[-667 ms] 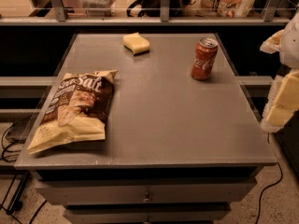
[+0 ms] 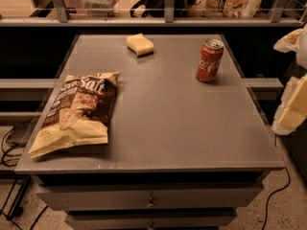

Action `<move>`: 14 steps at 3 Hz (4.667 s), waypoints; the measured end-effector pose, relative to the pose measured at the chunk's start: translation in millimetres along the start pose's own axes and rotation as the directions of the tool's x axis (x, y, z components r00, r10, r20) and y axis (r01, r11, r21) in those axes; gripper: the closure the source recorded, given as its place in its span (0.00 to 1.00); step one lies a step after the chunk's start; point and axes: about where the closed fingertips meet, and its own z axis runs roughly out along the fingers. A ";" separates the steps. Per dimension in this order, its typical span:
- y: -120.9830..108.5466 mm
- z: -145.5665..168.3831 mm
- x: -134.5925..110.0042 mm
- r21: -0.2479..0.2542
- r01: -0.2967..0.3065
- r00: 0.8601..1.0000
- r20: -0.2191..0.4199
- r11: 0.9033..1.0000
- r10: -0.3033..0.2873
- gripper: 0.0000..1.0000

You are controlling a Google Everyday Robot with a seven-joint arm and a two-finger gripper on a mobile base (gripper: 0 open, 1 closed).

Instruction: Knock coke can over

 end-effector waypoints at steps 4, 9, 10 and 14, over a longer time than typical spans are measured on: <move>-127.9 69.3 -33.2 0.119 -0.105 0.945 0.320 0.987 0.062 0.00; -174.5 150.3 -93.9 -0.028 -0.258 0.751 0.624 0.966 0.218 0.17; -179.2 164.3 -102.0 -0.054 -0.264 0.729 0.642 0.963 0.236 0.41; -161.8 142.9 -179.3 0.311 0.188 0.929 0.253 0.932 -0.271 0.75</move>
Offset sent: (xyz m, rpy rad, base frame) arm 0.0990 -0.0166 -0.0098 0.3595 -0.2208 0.0093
